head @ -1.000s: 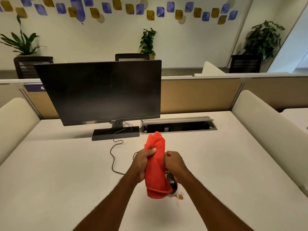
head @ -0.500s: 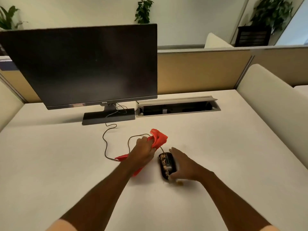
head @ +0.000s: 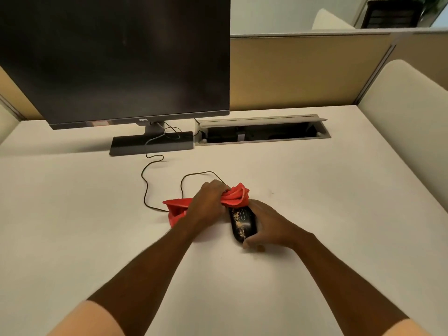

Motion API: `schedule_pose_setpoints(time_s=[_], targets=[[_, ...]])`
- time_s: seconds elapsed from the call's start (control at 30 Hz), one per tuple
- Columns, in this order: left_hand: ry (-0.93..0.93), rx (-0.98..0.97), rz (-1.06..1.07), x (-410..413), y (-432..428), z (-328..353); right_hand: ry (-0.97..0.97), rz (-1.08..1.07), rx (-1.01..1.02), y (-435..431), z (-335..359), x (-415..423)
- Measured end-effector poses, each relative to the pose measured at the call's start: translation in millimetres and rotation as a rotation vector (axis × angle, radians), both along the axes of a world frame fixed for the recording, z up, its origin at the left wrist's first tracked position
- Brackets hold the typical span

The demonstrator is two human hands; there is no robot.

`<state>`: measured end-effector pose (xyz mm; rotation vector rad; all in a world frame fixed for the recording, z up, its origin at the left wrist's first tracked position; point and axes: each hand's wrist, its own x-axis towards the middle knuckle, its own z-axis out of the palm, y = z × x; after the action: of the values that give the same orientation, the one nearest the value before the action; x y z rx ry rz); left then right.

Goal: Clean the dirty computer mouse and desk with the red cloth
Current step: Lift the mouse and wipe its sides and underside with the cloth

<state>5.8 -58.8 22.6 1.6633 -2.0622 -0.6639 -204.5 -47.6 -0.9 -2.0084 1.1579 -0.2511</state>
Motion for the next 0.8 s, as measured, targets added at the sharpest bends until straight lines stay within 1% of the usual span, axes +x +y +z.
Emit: schedule_pose_setpoints(time_s=[0.1,0.23,0.37,0.53,0.63,0.8], targets=[[-0.002,-0.038,-0.003,-1,2,1,0.008,0.002,0.009,0,-1,-2],[0.0,-0.024,-0.058,3,5,2,0.021,-0.006,0.036,0,0,-3],[-0.084,-0.026,-0.091,12,11,2,0.047,-0.012,0.058,0,-1,-4],[-0.152,-0.017,-0.066,28,17,7,0.081,-0.025,0.06,0,-1,-5],[-0.115,0.018,-0.069,32,17,13,0.078,-0.025,0.062,1,0,-4],[-0.023,-0.009,-0.026,22,12,22,0.082,-0.024,0.069,0,-1,-6]])
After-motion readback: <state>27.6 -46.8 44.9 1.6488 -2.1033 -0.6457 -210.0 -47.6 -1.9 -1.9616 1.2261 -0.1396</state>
